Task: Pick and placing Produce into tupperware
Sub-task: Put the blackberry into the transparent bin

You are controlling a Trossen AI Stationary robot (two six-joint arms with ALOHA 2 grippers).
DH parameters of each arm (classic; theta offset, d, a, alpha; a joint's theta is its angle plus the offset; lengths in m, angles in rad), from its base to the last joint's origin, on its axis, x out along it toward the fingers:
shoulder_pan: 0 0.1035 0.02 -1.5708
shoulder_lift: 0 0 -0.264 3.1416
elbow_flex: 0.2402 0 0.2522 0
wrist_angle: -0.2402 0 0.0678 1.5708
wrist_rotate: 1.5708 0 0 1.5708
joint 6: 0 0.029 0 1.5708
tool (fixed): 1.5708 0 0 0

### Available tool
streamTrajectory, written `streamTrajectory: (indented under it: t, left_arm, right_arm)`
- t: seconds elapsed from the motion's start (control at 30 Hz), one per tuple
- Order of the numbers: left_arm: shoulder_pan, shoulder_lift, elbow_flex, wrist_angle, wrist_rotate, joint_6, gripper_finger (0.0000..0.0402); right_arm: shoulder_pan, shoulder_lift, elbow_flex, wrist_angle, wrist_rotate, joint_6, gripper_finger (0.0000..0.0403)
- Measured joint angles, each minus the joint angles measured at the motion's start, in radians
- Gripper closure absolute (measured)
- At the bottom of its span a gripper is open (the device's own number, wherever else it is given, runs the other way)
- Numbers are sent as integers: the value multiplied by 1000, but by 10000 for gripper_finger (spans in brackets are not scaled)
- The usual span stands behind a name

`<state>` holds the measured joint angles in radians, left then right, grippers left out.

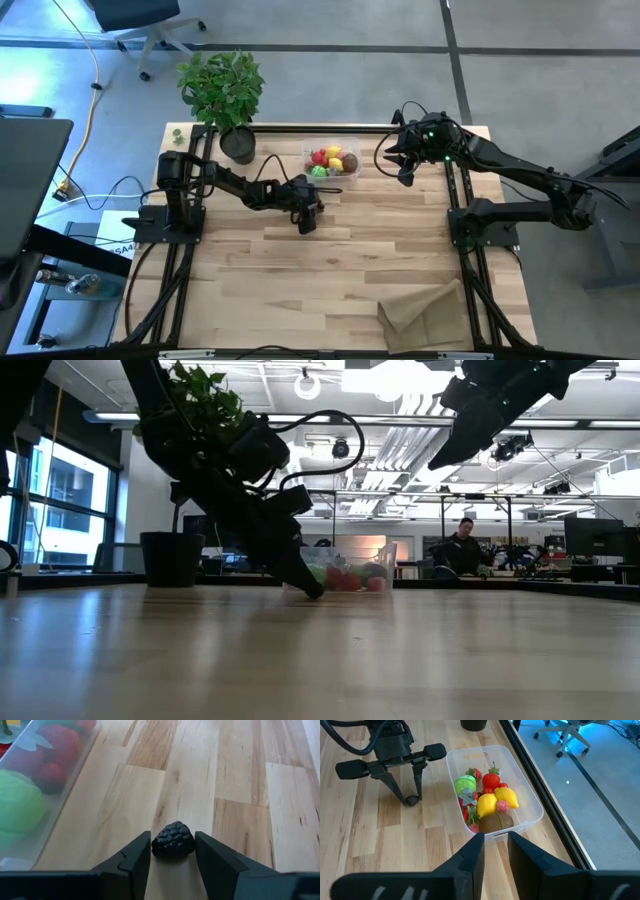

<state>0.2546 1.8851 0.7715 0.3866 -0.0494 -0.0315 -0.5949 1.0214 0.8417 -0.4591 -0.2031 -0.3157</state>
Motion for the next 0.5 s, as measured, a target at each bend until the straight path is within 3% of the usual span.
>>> streamTrajectory:
  t: [0.5]
  left_arm:
    - [-21, 0, 0, 38, 14, -8, 264]
  right_arm:
    - [0, 0, 0, 0, 0, 0, 327]
